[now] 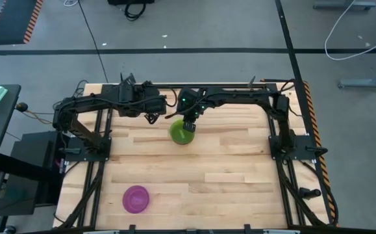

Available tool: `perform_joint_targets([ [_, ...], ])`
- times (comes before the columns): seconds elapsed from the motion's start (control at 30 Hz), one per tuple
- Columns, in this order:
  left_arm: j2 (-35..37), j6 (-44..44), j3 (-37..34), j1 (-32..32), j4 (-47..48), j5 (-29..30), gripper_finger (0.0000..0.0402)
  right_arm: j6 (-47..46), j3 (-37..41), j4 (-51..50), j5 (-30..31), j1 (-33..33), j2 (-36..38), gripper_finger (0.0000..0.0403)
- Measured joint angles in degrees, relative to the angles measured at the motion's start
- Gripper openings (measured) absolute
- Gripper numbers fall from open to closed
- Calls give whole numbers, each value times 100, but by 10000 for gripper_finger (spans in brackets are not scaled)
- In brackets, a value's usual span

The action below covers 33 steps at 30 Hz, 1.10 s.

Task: Nest bowls inside each other
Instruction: Stack the green bowl on top of the red bowl, then stack the violet bowl on top of the green bowl

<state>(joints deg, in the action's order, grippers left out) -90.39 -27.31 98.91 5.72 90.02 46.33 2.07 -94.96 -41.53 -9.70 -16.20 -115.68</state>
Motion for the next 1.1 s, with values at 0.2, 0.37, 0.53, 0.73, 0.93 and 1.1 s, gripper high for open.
perform_joint_targets([
  [0.2, 0, 13, 0, 0, 0, -2, 28, 8, 0, -62, 65, -23, -175, 0],
  [0.37, 0, -2, 2, 0, 0, -2, 14, 15, 0, -44, 75, -27, -258, 0],
  [0.53, 0, -15, 0, 0, 0, -2, 10, -33, 0, -31, 105, -25, -268, 0],
  [0.73, 0, -48, 0, 0, 0, -2, 30, -35, 0, 22, 219, -24, -268, 31],
  [0.93, 0, -67, 0, 0, 0, -2, 34, -159, 0, 37, 339, -16, -209, 58],
  [1.1, 0, -245, 0, -7, 0, -71, 24, -199, -1, -84, 440, -4, 80, 62],
])
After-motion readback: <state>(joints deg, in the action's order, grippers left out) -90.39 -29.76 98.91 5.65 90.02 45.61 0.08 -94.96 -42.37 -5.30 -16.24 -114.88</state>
